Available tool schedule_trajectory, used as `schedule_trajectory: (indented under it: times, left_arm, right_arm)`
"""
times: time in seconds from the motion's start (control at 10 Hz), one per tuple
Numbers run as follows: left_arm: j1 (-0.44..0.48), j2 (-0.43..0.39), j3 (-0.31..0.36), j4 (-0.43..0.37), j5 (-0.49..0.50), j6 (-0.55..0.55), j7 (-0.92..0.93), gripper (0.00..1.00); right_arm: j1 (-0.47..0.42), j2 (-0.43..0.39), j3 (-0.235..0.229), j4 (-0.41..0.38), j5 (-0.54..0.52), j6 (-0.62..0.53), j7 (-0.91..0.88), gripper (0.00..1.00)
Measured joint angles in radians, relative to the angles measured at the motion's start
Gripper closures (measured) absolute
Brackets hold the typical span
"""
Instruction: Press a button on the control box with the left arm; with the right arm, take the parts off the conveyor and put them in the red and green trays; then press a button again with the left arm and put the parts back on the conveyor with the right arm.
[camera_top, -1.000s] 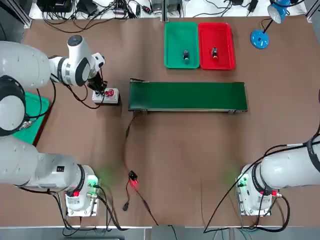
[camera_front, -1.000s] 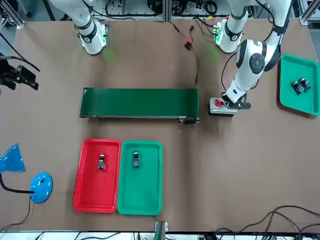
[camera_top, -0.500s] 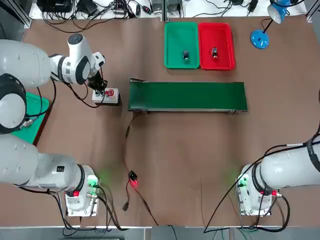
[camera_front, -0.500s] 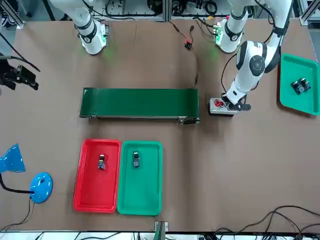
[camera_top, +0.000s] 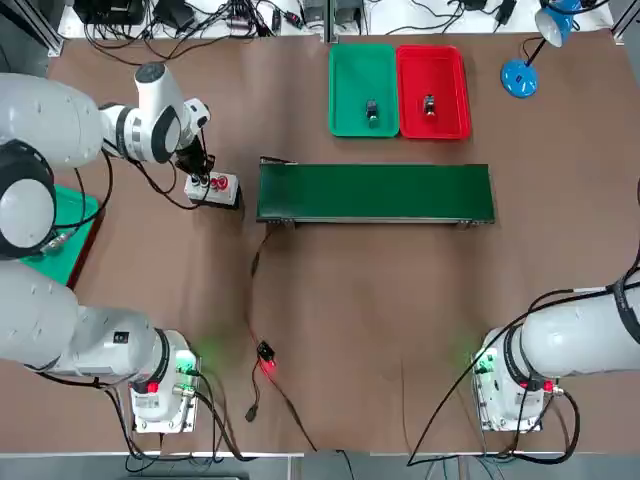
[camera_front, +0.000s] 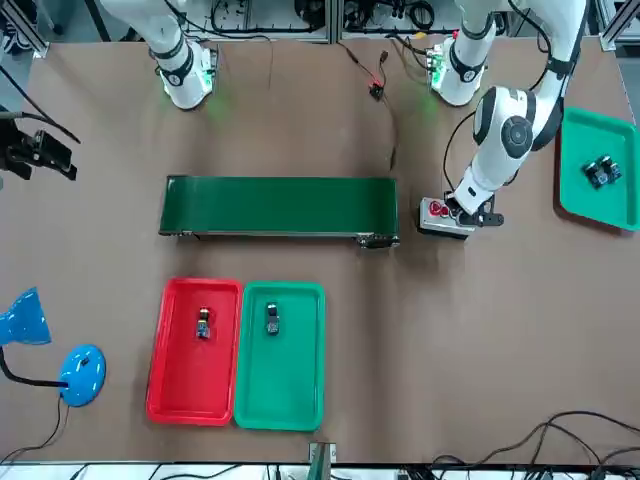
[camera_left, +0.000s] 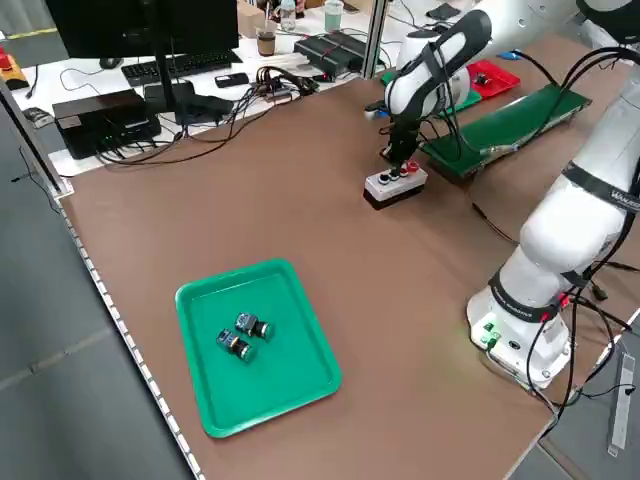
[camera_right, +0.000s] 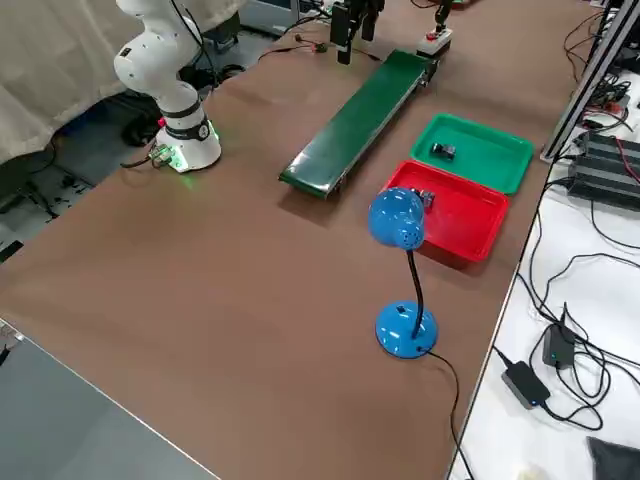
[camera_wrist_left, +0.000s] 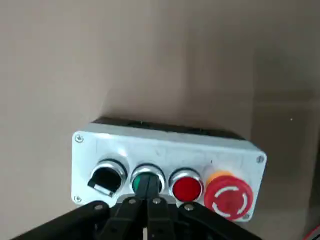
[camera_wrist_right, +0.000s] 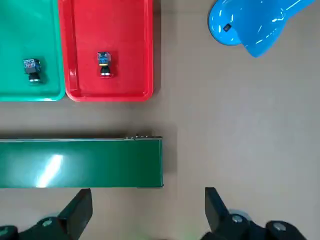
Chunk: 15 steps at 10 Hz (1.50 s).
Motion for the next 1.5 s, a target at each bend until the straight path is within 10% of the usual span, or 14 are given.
schedule_trajectory:
  times: [0.6, 1.2, 1.5]
  left_arm:
    - [0.000, -0.056, 0.016, 0.331, 0.000, -0.373, -0.013, 0.90]
    - [0.003, -0.064, 0.103, 0.873, 0.000, -0.821, 0.023, 0.01]
    - [0.005, -0.063, 0.103, 0.955, 0.000, -0.956, 0.091, 0.00]
  right_arm:
    - [0.006, 0.000, 0.001, 0.000, 0.001, 0.002, -0.001, 0.01]
    - [0.075, 0.081, 0.004, -0.018, 0.105, 0.095, 0.000, 0.01]
    - [0.147, 0.208, 0.005, -0.044, 0.110, 0.247, 0.002, 0.01]
